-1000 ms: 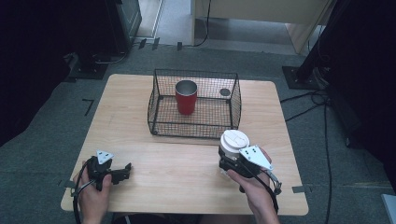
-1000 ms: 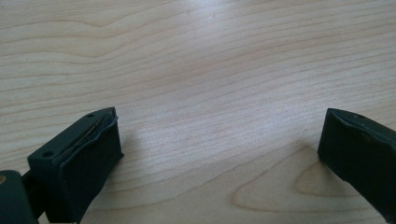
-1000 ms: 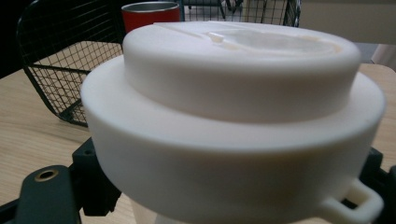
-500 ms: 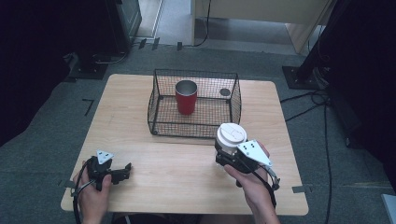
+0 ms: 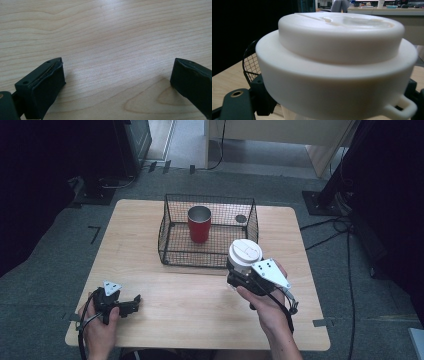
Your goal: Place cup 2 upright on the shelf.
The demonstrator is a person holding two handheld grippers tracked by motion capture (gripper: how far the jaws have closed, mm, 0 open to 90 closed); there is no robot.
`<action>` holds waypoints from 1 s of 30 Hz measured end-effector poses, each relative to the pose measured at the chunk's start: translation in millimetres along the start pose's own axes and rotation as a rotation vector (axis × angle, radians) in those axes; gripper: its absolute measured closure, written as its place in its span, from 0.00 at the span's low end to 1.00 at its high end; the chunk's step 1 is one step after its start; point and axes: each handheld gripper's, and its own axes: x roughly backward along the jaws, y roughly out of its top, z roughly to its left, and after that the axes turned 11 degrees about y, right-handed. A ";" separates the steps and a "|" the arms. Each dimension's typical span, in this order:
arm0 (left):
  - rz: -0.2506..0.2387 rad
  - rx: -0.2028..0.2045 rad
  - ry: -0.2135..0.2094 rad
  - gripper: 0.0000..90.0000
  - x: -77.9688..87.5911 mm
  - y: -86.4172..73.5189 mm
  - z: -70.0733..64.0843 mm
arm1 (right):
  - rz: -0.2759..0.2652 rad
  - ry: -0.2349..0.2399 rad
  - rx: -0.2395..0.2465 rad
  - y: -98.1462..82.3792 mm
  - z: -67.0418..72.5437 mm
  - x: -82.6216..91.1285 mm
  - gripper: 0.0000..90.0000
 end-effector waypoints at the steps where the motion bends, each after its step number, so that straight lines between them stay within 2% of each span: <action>1: 0.000 0.000 0.000 0.00 0.0 0.0 0.0 | -0.003 0.000 -0.001 2.0 0.0 -0.7 0.18; 16: 0.001 0.001 0.000 0.00 0.0 0.0 0.0 | -0.051 -0.014 0.019 29.4 2.9 -15.9 0.18; 24: 0.001 0.002 -0.001 0.00 0.0 0.0 -0.1 | -0.103 -0.044 0.003 31.6 2.6 -26.6 0.18; 30: 0.001 0.001 0.000 0.00 0.0 0.0 -0.1 | -0.149 -0.057 0.010 34.1 1.9 -34.0 0.18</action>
